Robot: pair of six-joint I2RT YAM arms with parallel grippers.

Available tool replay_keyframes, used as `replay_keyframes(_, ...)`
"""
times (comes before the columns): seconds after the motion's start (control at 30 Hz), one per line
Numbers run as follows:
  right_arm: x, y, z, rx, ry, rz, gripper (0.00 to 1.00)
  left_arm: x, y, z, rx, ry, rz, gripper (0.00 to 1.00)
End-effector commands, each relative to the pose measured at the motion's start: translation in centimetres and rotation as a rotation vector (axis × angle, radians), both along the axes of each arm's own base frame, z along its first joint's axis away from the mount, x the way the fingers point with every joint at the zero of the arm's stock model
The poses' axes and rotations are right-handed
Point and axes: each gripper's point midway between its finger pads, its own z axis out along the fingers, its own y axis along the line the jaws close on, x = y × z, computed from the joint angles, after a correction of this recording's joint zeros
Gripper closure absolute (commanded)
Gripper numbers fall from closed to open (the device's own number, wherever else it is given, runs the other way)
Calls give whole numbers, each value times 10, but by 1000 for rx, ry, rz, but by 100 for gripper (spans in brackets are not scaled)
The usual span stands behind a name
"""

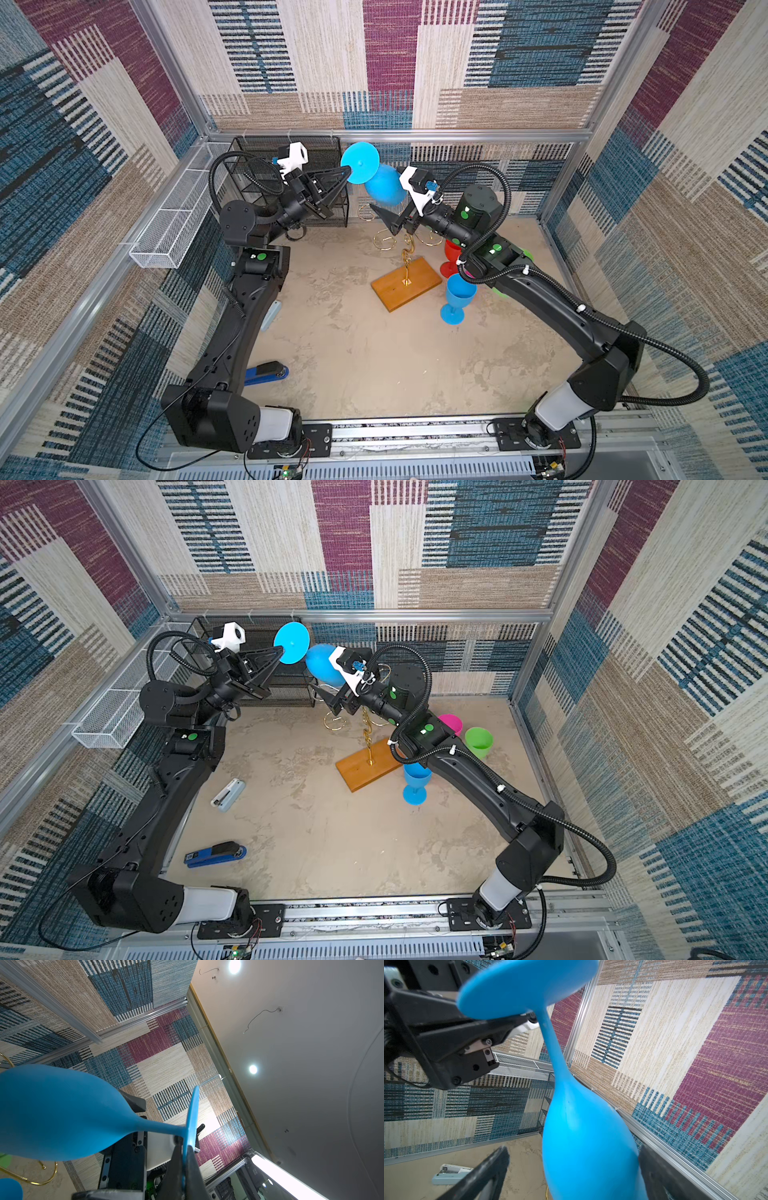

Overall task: Take the wine glass off the wine glass rack
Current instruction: Pass the wine glass.

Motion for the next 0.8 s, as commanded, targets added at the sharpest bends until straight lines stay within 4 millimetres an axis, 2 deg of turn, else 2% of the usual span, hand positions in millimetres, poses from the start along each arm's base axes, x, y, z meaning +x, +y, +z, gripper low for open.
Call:
replay_keyframes(0.0, 7, -2, 6, 31, -6, -35, 1, -11, 2, 13, -35, -52, -17, 100)
replay_keyframes(0.4, 25, -1, 5, 66, -8, -88, 1, -7, -1, 3, -34, -20, -22, 100)
replay_keyframes(0.57, 23, 1, 5, 62, 2, -75, 9, -4, -2, 0, -41, -9, -25, 100)
replay_keyframes(0.77, 16, 0, 4, 59, 22, -49, 28, 0, -3, -2, -46, -10, -37, 100)
